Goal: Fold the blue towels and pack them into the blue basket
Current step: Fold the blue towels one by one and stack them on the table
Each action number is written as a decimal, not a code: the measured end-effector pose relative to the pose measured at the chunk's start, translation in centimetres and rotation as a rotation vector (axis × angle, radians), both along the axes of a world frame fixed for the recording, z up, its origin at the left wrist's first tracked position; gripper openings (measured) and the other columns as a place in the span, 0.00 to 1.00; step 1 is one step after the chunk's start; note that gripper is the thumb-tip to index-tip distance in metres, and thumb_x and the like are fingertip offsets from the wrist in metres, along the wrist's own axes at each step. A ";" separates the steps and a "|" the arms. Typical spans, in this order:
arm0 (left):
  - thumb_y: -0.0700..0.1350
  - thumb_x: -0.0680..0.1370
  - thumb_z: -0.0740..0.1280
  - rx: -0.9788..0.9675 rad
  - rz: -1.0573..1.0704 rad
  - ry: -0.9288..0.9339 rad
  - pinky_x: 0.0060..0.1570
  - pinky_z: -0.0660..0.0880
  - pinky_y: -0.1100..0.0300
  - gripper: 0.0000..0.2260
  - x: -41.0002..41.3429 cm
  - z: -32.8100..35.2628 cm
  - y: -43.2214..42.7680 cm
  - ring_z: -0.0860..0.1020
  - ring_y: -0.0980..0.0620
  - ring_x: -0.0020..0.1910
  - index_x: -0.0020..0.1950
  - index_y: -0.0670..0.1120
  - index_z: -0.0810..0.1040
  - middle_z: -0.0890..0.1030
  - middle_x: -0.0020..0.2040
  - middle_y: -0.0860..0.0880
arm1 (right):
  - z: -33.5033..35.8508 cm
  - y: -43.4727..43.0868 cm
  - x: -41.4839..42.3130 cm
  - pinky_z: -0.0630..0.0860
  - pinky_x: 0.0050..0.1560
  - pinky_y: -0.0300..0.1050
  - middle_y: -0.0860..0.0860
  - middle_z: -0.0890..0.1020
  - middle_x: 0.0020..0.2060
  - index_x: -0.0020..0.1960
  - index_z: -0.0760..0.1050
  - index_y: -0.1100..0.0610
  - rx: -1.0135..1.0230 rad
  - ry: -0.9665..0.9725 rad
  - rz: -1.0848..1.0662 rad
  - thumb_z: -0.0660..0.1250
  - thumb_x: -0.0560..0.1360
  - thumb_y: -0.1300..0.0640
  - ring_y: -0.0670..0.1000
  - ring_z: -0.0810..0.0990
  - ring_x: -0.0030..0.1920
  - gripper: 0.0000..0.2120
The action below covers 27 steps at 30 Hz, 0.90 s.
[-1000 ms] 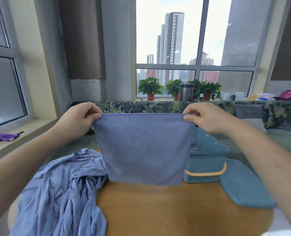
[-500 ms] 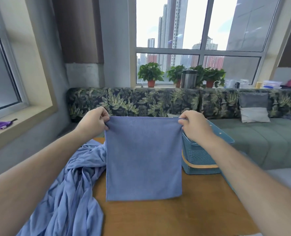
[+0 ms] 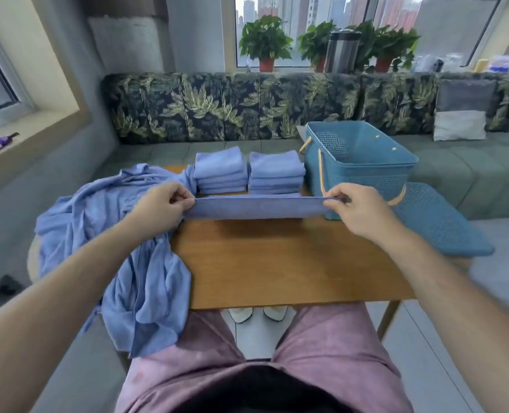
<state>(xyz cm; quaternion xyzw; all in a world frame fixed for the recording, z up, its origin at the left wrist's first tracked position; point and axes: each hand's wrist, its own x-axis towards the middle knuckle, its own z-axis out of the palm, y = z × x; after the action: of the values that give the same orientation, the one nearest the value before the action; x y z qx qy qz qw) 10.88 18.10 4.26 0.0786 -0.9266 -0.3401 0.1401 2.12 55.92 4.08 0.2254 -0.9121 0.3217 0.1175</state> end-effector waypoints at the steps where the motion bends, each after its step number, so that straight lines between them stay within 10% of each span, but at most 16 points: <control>1: 0.42 0.79 0.69 0.029 -0.015 -0.047 0.38 0.71 0.59 0.05 0.7 -1.2 0.0 0.76 0.51 0.37 0.43 0.49 0.78 0.80 0.38 0.51 | -1.1 0.4 0.8 0.72 0.47 0.44 0.47 0.83 0.40 0.44 0.78 0.46 0.001 -0.036 0.013 0.72 0.76 0.61 0.52 0.80 0.45 0.10; 8: 0.46 0.78 0.70 0.070 -0.017 -0.149 0.49 0.78 0.48 0.03 0.8 -4.4 0.0 0.80 0.48 0.40 0.45 0.49 0.81 0.83 0.42 0.49 | -5.3 1.2 0.6 0.77 0.50 0.49 0.51 0.85 0.41 0.42 0.78 0.45 -0.001 -0.223 0.034 0.72 0.77 0.59 0.55 0.83 0.44 0.10; 16: 0.48 0.80 0.68 0.026 0.100 -0.176 0.37 0.70 0.61 0.06 -7.3 -5.8 -0.9 0.77 0.52 0.42 0.49 0.46 0.81 0.81 0.44 0.48 | -7.1 -3.6 -8.2 0.68 0.42 0.44 0.47 0.79 0.39 0.48 0.79 0.53 0.110 -0.214 -0.079 0.67 0.79 0.57 0.52 0.77 0.43 0.03; 27: 0.41 0.78 0.68 -0.108 0.028 -0.207 0.47 0.69 0.57 0.02 -15.0 -13.1 -3.0 0.77 0.48 0.47 0.45 0.44 0.79 0.79 0.47 0.46 | -13.0 -6.8 -14.4 0.73 0.53 0.53 0.56 0.74 0.52 0.53 0.77 0.58 0.372 -0.241 -0.123 0.62 0.81 0.59 0.60 0.76 0.54 0.06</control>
<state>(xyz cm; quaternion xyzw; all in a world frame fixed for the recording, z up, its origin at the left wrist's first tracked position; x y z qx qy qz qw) -4.16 15.08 -8.80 0.1186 -0.9518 -0.2779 0.0526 -12.25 49.10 -8.93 0.1473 -0.9751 0.1649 -0.0165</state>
